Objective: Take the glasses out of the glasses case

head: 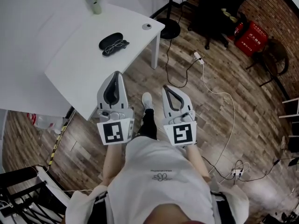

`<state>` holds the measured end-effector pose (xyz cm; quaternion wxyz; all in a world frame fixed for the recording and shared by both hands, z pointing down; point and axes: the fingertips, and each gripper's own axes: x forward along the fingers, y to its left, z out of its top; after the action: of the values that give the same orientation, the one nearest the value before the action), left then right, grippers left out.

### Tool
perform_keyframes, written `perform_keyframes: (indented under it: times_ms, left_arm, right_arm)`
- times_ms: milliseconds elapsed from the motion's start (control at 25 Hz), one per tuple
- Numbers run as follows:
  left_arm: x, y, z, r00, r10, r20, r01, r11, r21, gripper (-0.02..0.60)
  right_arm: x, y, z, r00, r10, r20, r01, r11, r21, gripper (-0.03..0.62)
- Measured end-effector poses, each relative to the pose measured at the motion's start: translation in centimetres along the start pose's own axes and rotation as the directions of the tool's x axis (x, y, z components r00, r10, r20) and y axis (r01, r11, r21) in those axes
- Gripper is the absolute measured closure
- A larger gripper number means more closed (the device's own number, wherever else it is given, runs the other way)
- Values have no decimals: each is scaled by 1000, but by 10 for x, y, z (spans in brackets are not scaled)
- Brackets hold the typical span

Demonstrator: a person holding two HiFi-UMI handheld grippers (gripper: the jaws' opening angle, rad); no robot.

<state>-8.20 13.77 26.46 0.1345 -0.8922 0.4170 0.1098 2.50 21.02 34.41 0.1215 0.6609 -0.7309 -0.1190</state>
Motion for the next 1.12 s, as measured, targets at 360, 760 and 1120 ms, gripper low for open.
perform_keyframes:
  times_ms: [360,760,1120]
  left_arm:
    - [132,68,-57,999,37,-35,-37,999,-13,565]
    - [248,164,-104,988,135,-73,-134,991,21,565]
    - [269,208,-126,965,214,-151,-210,977,42,565]
  right_arm:
    - [144,-68,-8,1000,-10,2,10,1000,16,585]
    - [319,-103,8,991,118,63,-118,993,-2,585]
    - [394,-86,12,951,293,98,-292,956,-25,585]
